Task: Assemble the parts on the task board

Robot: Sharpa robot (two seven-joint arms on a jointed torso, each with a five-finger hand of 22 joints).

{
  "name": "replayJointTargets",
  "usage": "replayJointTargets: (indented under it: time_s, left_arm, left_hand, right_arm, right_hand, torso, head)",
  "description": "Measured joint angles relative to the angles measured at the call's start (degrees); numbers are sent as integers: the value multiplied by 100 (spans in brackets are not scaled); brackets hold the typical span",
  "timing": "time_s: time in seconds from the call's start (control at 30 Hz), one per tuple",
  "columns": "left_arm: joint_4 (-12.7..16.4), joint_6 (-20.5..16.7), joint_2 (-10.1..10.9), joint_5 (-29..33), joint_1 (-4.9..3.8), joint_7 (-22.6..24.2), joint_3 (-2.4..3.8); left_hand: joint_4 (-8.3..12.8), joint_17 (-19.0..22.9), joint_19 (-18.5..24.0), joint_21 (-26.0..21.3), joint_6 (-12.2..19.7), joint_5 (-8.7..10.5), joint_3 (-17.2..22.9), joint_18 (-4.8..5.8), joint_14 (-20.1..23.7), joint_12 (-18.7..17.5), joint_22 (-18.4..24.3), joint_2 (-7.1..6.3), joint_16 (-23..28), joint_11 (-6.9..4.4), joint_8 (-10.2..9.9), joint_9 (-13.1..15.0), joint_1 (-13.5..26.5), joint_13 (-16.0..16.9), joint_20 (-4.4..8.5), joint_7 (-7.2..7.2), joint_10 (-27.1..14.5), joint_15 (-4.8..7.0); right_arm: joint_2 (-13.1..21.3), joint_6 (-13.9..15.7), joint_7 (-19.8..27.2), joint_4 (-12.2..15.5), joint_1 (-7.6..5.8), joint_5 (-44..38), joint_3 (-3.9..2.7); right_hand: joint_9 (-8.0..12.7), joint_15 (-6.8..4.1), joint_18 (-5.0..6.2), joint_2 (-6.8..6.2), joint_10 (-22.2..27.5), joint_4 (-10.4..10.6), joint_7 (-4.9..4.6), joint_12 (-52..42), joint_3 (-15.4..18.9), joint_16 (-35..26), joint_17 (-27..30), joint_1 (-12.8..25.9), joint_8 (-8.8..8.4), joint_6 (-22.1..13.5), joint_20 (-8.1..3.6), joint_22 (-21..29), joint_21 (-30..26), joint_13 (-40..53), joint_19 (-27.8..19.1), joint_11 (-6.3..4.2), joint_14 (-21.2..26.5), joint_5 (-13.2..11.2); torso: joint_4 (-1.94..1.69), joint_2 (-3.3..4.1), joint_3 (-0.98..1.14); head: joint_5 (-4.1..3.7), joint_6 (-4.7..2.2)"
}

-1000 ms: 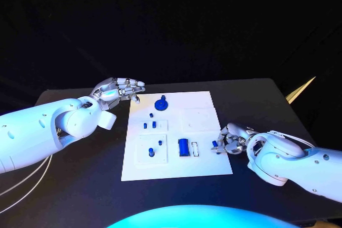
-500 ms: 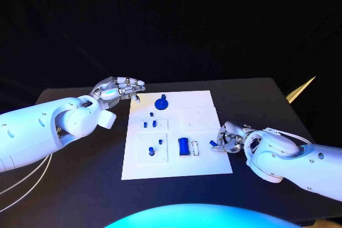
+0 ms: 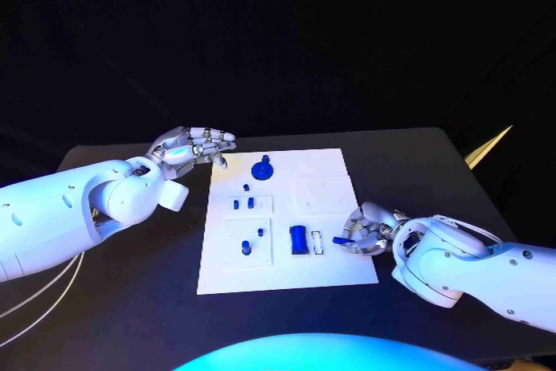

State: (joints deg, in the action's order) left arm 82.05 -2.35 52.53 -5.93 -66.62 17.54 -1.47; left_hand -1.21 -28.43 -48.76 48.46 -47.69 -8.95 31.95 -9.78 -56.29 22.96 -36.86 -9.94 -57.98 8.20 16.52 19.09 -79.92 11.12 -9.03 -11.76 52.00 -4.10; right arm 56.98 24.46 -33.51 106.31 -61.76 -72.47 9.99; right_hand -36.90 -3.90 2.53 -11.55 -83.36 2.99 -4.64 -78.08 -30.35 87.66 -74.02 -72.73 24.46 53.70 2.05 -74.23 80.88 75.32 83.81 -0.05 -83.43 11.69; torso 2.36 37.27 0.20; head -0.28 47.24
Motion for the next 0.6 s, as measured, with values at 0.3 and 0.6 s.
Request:
replayJointTargets:
  time_s: [0.3, 0.6]
  left_arm:
    - [0, 0, -9, 0, 0, -5, 0]
    - [4, 5, -11, 0, 0, -9, 2]
  left_hand:
    - [0, 0, 0, 0, 0, 0, 0, 0, 0, 0, 0, 0, 0, 0, 0, 0, 0, 0, 0, 0, -1, 0]
    - [0, 0, -50, 0, 0, 0, 0, -1, 0, 0, 0, 0, 0, 0, 0, 0, 0, 0, -49, 0, -1, 0]
  right_arm:
    - [-192, 78, 85, 73, -53, 627, -5]
    - [-421, 100, 105, -43, -48, 793, -4]
  right_hand:
    - [1, 0, 0, -25, -1, -29, -1, 0, -109, 0, 0, 25, -34, -1, 0, 0, 0, 0, 0, -1, 0, 100]
    - [2, -1, 0, 38, -1, -38, 0, 0, -257, 0, 0, 337, -34, -2, 0, 0, 0, 0, 0, -1, 0, 175]
  torso:
    - [-2, 4, -3]
    - [-5, 4, 0]
  head:
    - [-6, 16]
    - [8, 34]
